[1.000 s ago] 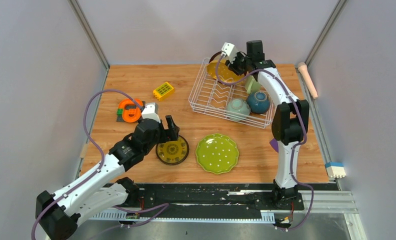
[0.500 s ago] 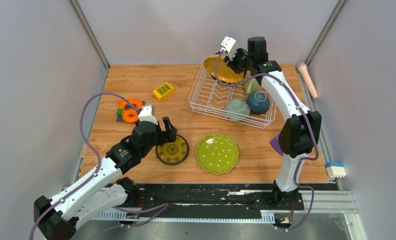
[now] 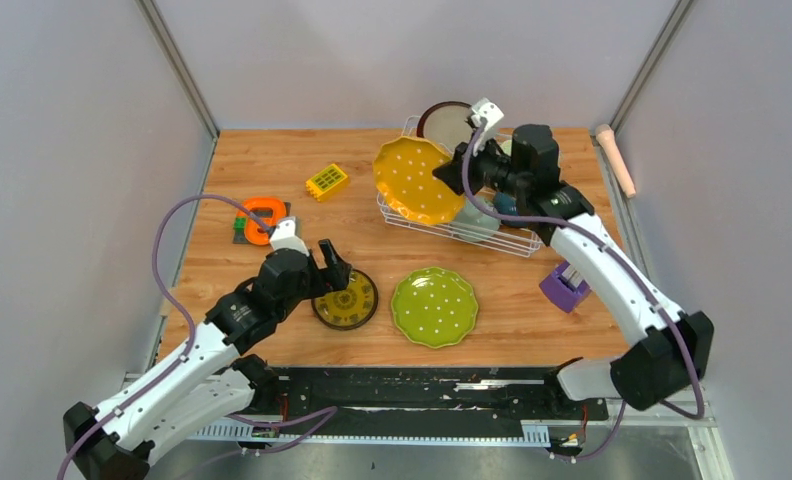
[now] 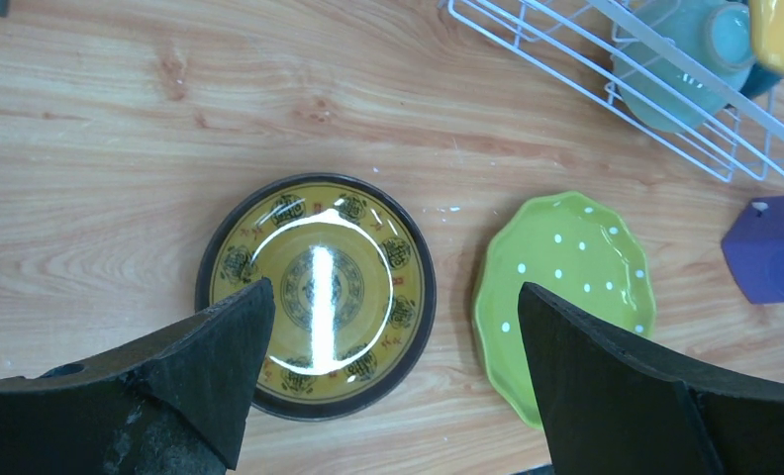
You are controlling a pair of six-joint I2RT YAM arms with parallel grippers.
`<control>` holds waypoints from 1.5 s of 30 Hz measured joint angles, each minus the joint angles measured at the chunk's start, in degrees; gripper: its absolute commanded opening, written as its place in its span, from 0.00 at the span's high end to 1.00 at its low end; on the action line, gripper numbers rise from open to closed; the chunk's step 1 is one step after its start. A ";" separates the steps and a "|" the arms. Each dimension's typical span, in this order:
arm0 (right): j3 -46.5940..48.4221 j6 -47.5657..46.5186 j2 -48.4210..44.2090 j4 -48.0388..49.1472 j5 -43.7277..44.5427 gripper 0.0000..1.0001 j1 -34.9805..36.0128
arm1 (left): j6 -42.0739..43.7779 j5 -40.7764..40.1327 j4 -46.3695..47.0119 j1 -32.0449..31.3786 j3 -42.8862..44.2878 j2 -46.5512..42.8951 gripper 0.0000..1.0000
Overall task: Unload the mixed dishes from the dish rack
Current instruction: Pick up the plate from the dish rack, then place the plate at the center of the board.
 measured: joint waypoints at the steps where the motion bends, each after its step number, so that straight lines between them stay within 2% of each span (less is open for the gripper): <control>1: -3.28 4.50 -2.62 2.01 -0.42 1.00 0.17 | -0.46 0.57 0.00 0.00 -0.61 -1.33 0.00; 7: -20.20 29.73 -14.64 8.92 2.19 1.00 3.30 | -2.19 5.22 -0.74 0.00 -3.98 -11.65 0.00; 13: -33.33 47.78 -25.49 6.40 9.20 1.00 9.94 | -3.54 12.15 -1.53 0.00 -6.86 -23.37 0.00; 17: -43.28 58.71 -36.57 6.40 12.11 1.00 10.69 | -4.90 16.85 -1.51 0.00 -7.96 -26.73 0.00; 19: -48.19 63.58 -41.68 6.99 13.20 1.00 10.69 | -5.86 19.43 -0.68 0.00 -8.90 -26.88 0.00; 23: -54.25 70.53 -45.66 8.92 14.10 1.00 10.80 | -8.37 24.26 2.58 0.00 -11.74 -25.97 0.00; 27: -57.70 74.90 -46.27 10.97 13.84 1.00 11.39 | -11.82 29.97 10.62 0.00 -15.39 -21.88 0.00; 33: -59.54 78.14 -45.24 14.95 11.91 1.00 12.00 | -15.85 37.79 24.06 0.00 -17.97 -11.06 0.01; 40: -59.58 79.97 -42.77 21.75 9.11 1.00 12.59 | -19.85 41.53 38.71 -0.02 -18.51 -2.62 0.17; 42: -59.65 80.19 -41.92 23.39 8.57 1.00 12.81 | -20.92 42.16 42.45 -0.02 -18.51 -0.50 0.26; 45: -59.74 80.15 -40.83 25.55 8.02 1.00 13.25 | -22.58 42.80 46.53 -0.02 -18.51 2.23 0.46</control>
